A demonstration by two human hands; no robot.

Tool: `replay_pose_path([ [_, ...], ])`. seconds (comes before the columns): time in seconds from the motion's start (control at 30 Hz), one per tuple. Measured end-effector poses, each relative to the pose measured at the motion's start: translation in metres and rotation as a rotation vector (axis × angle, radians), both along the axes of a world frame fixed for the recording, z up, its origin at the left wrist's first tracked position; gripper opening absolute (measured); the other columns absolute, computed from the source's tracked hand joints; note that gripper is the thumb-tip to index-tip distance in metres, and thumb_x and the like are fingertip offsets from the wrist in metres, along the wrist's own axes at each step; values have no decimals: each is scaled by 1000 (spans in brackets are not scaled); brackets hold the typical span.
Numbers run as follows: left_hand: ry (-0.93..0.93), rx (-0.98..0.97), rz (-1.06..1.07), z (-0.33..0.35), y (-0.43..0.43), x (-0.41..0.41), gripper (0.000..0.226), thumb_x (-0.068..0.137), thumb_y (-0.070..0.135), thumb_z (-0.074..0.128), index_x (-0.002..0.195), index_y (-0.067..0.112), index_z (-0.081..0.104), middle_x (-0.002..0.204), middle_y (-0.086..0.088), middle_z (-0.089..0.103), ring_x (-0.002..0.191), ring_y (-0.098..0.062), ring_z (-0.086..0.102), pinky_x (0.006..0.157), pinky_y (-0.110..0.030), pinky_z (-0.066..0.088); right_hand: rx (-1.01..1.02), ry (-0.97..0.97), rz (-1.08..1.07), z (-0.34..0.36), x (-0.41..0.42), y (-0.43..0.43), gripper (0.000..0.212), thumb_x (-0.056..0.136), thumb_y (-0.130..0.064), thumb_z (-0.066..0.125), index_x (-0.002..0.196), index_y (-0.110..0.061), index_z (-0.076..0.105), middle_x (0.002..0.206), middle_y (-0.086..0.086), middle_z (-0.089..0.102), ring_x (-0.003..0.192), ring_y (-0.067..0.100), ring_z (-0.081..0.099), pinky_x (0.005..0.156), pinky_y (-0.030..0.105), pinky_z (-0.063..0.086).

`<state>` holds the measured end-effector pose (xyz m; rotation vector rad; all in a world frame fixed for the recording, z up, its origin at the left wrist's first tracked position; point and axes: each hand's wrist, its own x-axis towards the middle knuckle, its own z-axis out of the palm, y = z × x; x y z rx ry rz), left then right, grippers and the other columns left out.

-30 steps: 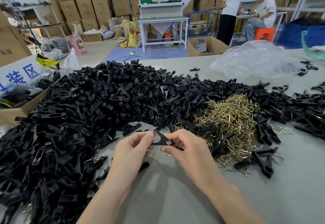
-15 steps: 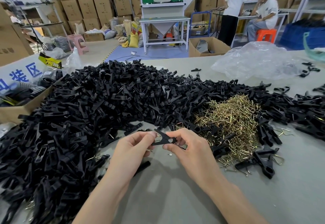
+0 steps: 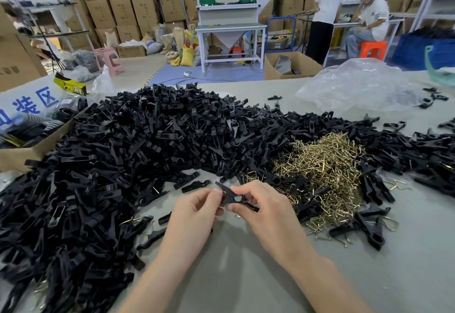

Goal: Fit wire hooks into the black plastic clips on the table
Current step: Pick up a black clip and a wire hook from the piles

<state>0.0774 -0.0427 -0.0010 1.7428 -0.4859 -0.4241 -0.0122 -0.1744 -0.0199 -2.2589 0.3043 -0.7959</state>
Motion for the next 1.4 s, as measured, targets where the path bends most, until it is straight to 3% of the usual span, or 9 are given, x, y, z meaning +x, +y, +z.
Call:
replay_pose_path([
  [0.07, -89, 35, -28, 0, -2, -6, 28, 99, 29, 52, 79, 28, 70, 70, 5, 70, 61, -2, 60, 60, -19, 46, -42, -6, 15, 0, -1, 1, 25, 86, -29, 78, 109, -22, 70, 97, -31, 54, 97, -17, 50, 85, 2, 35],
  [0.2, -40, 33, -156, 2, -2, -8, 23, 94, 36, 53, 89, 15, 59, 67, -10, 72, 54, -18, 60, 60, -35, 48, -47, -57, 43, 1, -1, 2, 24, 85, -20, 79, 107, -24, 70, 101, -18, 60, 94, 3, 57, 85, 13, 44],
  [0.43, 83, 5, -254, 5, 0, -1, 69, 69, 67, 71, 98, 5, 60, 74, -12, 73, 68, -41, 69, 56, -34, 53, 98, -100, 134, 4, 0, 4, 31, 78, -20, 73, 105, -33, 69, 104, -20, 57, 102, 10, 61, 83, 20, 49],
  [0.6, 64, 24, -260, 7, -1, -6, 84, 56, 84, 70, 100, 13, 55, 71, -10, 74, 55, -24, 70, 55, -26, 56, 67, -78, 127, 3, 1, 6, 46, 68, -6, 72, 105, -32, 69, 109, -22, 55, 101, 7, 62, 81, 28, 54],
  [0.77, -83, 92, -214, 9, -1, -10, 69, 64, 83, 58, 92, 21, 60, 65, 1, 71, 53, -15, 66, 60, -29, 53, 8, -131, 128, 4, 2, 7, 40, 69, -11, 74, 107, -26, 71, 115, -20, 59, 108, 8, 61, 90, 34, 53],
  [0.87, -111, 67, -236, 9, -2, -12, 62, 67, 83, 55, 85, 24, 65, 69, -2, 69, 55, -18, 64, 60, -36, 52, 16, -146, 149, 6, 1, 10, 31, 76, -29, 67, 107, -29, 70, 118, -21, 60, 111, 6, 61, 93, 32, 52],
  [0.97, 15, -66, -254, 9, -4, -14, 63, 70, 76, 58, 90, 17, 70, 85, -11, 71, 64, -29, 63, 60, -41, 52, 24, -119, 166, 8, 1, 12, 29, 81, -37, 64, 109, -34, 68, 121, -22, 60, 113, 5, 60, 93, 31, 51],
  [1.13, 310, -304, -326, 10, -9, -18, 35, 83, 55, 60, 69, 25, 69, 78, -5, 64, 65, -14, 58, 57, -27, 48, -22, -63, 164, 9, -1, 9, 36, 85, -33, 59, 119, -24, 68, 123, -22, 61, 112, 7, 58, 94, 30, 49],
  [1.4, 564, -455, -398, 6, -7, -11, 24, 79, 41, 68, 70, 19, 61, 90, -6, 64, 86, -16, 65, 79, -32, 55, 21, -57, 189, 7, -1, 3, 38, 86, -34, 73, 123, -34, 63, 125, -25, 59, 116, 5, 58, 97, 31, 48],
])
